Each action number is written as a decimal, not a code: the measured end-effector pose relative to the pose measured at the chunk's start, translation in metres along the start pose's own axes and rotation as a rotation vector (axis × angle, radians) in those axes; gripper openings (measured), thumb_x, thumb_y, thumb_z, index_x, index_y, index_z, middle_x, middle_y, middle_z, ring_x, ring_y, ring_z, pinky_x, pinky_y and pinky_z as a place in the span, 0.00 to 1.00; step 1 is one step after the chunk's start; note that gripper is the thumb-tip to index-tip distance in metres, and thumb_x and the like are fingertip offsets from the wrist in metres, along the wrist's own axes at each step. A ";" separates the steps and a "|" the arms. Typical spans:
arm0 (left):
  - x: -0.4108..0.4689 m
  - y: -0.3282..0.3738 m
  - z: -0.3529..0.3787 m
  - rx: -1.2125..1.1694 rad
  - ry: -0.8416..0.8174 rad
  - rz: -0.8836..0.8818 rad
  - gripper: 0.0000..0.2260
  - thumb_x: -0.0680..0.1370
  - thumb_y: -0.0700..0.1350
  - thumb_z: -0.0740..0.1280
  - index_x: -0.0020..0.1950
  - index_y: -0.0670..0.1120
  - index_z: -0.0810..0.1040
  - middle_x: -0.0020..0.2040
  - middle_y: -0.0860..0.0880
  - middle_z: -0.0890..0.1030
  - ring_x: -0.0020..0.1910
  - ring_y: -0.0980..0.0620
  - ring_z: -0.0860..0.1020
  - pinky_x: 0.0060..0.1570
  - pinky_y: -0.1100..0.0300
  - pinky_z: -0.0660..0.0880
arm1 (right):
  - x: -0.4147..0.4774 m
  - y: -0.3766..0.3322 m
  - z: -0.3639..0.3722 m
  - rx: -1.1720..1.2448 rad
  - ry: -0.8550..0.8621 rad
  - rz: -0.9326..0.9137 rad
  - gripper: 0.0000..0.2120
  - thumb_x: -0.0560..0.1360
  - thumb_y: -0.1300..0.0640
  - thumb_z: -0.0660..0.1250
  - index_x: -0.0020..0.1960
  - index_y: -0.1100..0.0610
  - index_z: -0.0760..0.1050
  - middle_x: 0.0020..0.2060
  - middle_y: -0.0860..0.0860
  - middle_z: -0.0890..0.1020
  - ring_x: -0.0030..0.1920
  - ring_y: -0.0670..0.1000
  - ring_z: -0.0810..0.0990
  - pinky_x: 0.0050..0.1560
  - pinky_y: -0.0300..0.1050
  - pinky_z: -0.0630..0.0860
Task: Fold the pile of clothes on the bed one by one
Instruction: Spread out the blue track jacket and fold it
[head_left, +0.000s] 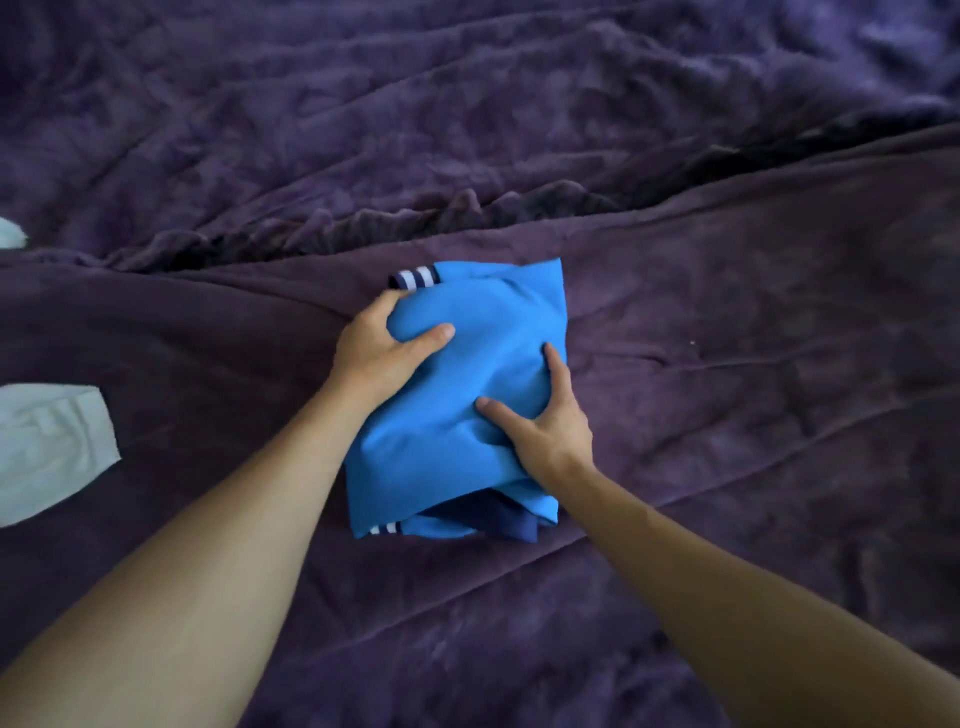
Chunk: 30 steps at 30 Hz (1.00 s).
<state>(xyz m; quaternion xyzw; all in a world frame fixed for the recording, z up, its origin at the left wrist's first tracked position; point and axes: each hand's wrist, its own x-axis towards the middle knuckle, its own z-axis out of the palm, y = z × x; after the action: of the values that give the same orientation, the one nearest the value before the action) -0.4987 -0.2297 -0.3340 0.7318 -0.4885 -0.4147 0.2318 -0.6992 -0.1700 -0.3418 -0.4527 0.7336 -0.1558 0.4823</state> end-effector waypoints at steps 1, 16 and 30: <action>-0.009 0.006 0.002 -0.043 -0.005 -0.001 0.21 0.64 0.60 0.74 0.54 0.55 0.78 0.49 0.57 0.83 0.49 0.56 0.81 0.53 0.55 0.77 | -0.010 0.002 -0.008 0.006 0.006 -0.003 0.47 0.60 0.30 0.71 0.72 0.32 0.50 0.65 0.48 0.73 0.63 0.55 0.74 0.63 0.53 0.72; -0.169 0.237 0.126 -0.236 -0.107 0.070 0.16 0.68 0.54 0.76 0.50 0.50 0.78 0.45 0.54 0.83 0.45 0.54 0.81 0.47 0.53 0.79 | -0.126 0.048 -0.313 -0.144 0.171 -0.090 0.45 0.59 0.29 0.70 0.72 0.32 0.55 0.63 0.48 0.75 0.63 0.52 0.74 0.64 0.49 0.71; -0.222 0.542 0.409 -0.323 -0.229 0.217 0.23 0.65 0.60 0.74 0.55 0.50 0.77 0.49 0.53 0.82 0.49 0.52 0.81 0.53 0.49 0.78 | -0.104 0.163 -0.715 -0.135 0.338 -0.112 0.43 0.59 0.33 0.75 0.70 0.31 0.60 0.67 0.47 0.73 0.64 0.50 0.73 0.66 0.50 0.70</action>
<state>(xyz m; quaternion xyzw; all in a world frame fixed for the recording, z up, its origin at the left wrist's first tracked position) -1.1623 -0.2267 -0.0700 0.5766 -0.5149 -0.5405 0.3321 -1.3770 -0.1457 -0.0432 -0.4913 0.7867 -0.2068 0.3113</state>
